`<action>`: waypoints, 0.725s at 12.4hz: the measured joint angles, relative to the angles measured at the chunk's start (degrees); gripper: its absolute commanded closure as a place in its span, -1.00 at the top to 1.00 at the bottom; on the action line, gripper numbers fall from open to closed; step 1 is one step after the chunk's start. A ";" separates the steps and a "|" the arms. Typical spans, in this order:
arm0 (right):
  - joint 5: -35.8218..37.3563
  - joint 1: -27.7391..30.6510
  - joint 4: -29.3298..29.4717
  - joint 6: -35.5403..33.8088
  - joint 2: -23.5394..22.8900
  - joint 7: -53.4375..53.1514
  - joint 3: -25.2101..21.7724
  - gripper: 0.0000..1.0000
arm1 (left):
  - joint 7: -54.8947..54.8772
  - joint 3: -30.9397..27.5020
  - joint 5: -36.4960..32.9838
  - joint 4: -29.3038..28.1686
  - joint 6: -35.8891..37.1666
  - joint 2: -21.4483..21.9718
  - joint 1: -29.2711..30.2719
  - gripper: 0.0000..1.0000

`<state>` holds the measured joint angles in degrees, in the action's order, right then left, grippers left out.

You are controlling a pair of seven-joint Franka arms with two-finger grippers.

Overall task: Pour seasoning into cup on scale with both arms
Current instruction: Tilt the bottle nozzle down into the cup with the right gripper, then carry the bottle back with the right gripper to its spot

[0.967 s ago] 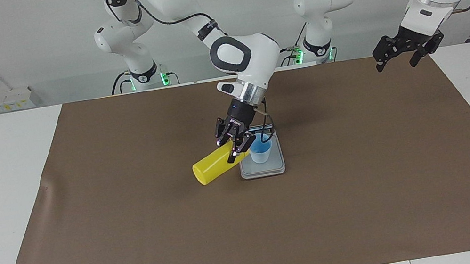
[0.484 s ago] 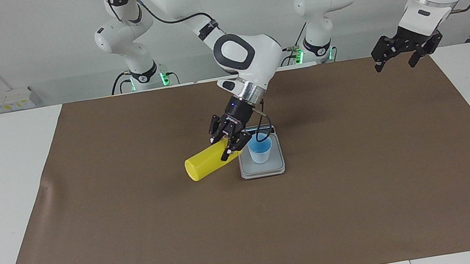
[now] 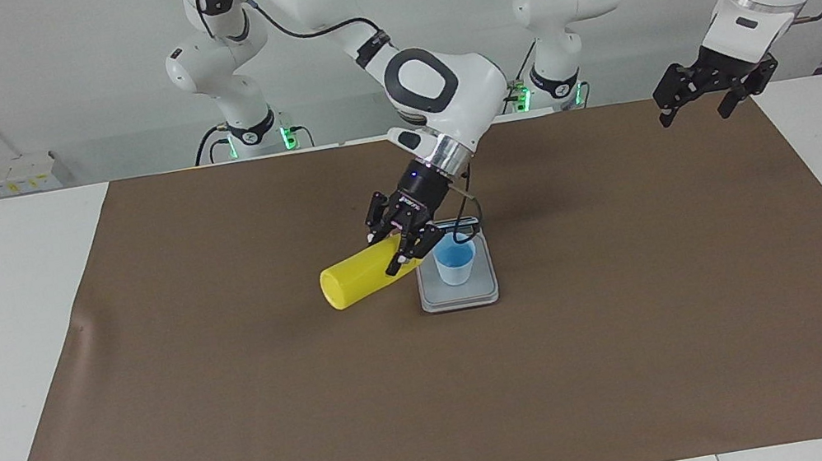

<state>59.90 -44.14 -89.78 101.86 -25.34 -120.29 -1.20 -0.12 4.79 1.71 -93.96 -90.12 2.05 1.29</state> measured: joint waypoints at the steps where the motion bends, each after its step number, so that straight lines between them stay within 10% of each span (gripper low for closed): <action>1: 0.00 -0.01 0.61 -0.08 -0.67 0.00 0.02 -1.00 | 0.01 0.44 0.00 -0.02 0.00 -0.10 0.02 1.00; 9: -0.07 -1.26 1.18 -0.08 -2.02 0.03 0.69 -1.00 | 0.05 1.17 -0.02 -0.22 -0.04 0.37 0.10 1.00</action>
<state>59.83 -45.40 -88.59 101.77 -27.36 -120.26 -0.51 -0.08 5.96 1.69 -94.17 -90.16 2.42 1.38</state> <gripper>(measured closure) 0.480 0.000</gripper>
